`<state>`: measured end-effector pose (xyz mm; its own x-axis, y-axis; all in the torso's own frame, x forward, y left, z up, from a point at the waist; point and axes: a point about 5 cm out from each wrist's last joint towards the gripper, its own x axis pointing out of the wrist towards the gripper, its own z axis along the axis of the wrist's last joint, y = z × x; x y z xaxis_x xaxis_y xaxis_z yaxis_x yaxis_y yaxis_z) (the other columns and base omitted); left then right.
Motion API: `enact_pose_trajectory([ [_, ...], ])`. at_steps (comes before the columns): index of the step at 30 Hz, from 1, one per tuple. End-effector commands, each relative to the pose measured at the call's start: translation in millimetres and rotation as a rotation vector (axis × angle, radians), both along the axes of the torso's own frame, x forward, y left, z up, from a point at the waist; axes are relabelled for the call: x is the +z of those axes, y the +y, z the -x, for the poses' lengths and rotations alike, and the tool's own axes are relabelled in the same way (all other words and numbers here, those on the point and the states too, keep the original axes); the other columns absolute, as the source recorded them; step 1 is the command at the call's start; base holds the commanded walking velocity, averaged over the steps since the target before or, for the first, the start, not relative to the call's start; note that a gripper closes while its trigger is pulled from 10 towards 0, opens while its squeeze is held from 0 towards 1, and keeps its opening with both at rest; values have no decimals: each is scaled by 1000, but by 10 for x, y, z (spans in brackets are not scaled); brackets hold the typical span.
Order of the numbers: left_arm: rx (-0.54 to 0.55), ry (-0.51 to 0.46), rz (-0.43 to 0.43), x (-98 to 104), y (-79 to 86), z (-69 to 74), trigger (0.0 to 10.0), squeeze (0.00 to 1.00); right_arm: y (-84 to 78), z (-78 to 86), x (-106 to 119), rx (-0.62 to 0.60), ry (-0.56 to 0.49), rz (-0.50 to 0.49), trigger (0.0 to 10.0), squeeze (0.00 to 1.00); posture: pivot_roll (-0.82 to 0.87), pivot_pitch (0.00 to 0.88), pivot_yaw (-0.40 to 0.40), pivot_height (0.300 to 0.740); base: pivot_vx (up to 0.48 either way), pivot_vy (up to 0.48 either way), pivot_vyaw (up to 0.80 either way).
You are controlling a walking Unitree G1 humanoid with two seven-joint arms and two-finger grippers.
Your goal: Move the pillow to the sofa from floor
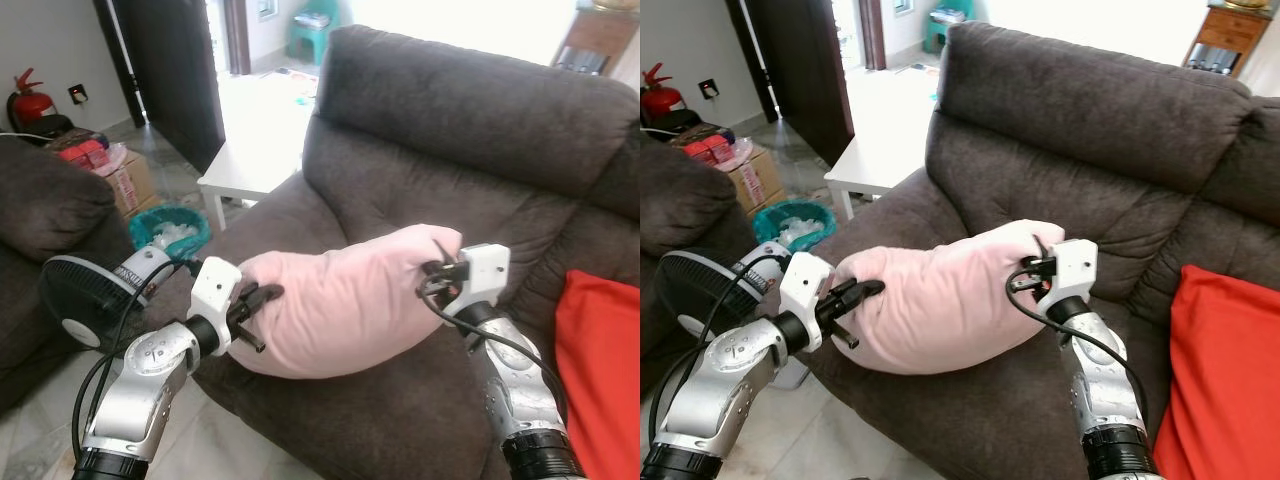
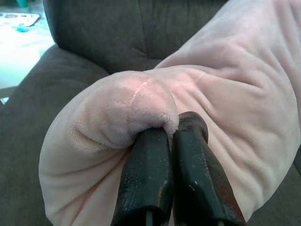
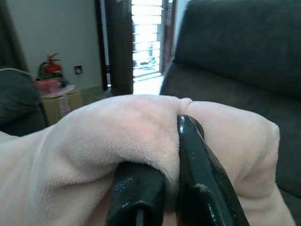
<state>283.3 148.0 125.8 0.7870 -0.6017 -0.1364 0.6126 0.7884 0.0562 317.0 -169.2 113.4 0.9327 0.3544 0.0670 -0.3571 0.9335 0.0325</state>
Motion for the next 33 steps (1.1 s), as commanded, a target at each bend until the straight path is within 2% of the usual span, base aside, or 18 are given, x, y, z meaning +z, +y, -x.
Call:
enact_pose_trajectory([
  [1,-90,-21,38,63,-178,27,10000,0,169,-54,215,98,-84,-12,10000,0,144,40,-81,740,0,0,0],
  [4,-83,-3,25,26,-172,47,10000,0,173,-64,207,112,-80,-14,10000,0,144,46,-84,740,0,0,0],
  [5,-72,8,20,-2,-163,50,10000,0,175,-63,195,120,-75,-15,10000,1000,141,50,-84,740,0,0,0],
  [9,-66,16,14,-39,-158,54,10000,0,160,-64,172,107,-71,-7,10000,1000,142,54,-85,740,0,0,0],
  [14,-6,10,-6,-99,-106,22,10000,0,92,-76,139,61,-57,2,10000,1000,138,56,-86,740,0,0,0],
  [24,17,2,-10,-103,-93,6,10000,0,70,-77,110,61,-45,18,10000,1000,139,53,-85,740,0,0,0],
  [27,36,-9,-13,-109,-76,-14,10000,0,56,-65,22,82,-18,128,10000,1000,138,46,-83,740,0,0,0],
  [33,58,-17,-19,-124,-66,-31,10000,0,0,-62,-75,74,27,219,10000,992,134,40,-83,740,0,0,0],
])
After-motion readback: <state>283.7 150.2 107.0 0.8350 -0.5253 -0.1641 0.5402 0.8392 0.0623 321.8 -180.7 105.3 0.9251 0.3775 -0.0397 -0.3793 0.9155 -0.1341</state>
